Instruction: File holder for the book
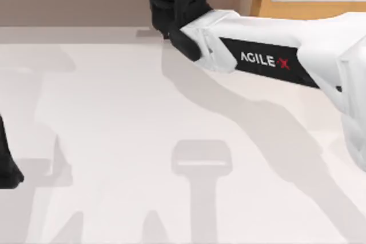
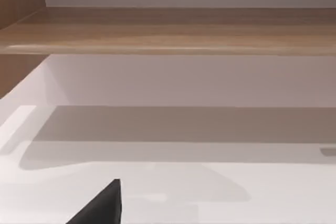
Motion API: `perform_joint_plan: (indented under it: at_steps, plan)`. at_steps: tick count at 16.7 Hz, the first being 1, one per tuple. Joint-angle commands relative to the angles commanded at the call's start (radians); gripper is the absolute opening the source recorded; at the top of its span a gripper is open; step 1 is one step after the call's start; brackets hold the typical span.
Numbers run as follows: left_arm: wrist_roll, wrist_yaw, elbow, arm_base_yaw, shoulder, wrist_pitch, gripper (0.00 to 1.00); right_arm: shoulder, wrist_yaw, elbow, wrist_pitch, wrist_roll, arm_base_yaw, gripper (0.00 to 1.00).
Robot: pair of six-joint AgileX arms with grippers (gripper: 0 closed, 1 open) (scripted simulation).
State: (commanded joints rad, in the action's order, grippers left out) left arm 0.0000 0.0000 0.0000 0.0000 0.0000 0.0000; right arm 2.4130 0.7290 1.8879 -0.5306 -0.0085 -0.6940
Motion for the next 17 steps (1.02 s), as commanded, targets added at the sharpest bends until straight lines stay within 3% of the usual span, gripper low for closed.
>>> perform_joint_plan:
  at_steps: [14,17]
  plan:
    - [0.000,0.000,0.000,0.000,0.000,0.000,1.00,-0.014,-0.001,0.027,0.046,0.003,-0.003,0.00]
    - [0.000,0.000,0.000,0.000,0.000,0.000,1.00,-0.047,-0.050,-0.013,0.022,0.034,0.007,0.00]
